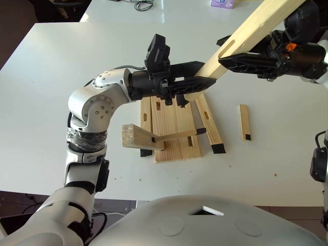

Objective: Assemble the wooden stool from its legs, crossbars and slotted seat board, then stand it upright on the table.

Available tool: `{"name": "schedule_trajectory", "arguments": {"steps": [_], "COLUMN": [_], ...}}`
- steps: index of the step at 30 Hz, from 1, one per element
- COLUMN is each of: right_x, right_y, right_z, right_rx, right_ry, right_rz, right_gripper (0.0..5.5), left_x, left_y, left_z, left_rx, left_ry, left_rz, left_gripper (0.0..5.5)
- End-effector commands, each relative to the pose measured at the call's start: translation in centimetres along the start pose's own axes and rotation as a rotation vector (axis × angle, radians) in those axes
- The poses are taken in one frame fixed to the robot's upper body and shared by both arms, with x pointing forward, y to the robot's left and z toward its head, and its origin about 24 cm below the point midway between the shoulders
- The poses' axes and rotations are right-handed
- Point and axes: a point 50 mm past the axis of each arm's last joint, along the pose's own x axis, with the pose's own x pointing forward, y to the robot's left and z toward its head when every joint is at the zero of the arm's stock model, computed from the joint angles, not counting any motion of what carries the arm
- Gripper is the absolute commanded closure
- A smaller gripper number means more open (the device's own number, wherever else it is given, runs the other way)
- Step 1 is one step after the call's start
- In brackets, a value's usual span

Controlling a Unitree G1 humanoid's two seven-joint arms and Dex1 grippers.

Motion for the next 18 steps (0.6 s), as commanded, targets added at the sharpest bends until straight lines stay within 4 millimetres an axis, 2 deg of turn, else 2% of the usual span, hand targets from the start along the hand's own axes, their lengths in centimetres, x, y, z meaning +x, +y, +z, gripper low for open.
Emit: {"name": "schedule_trajectory", "arguments": {"steps": [1, 18], "right_x": [0.02, -0.43], "right_y": [0.44, 0.84], "right_z": [-0.63, -1.16], "right_rx": [-0.014, -0.035], "right_ry": [0.072, 0.115], "right_rz": [0.025, 0.024], "right_gripper": [3.25, 3.26], "left_x": [0.06, -0.31], "left_y": [0.31, 1.04], "left_z": [0.69, 0.47], "left_rx": [0.027, 0.040], "left_ry": [-0.002, 0.025], "left_rz": [0.032, 0.066], "left_gripper": [3.46, 3.46]}}
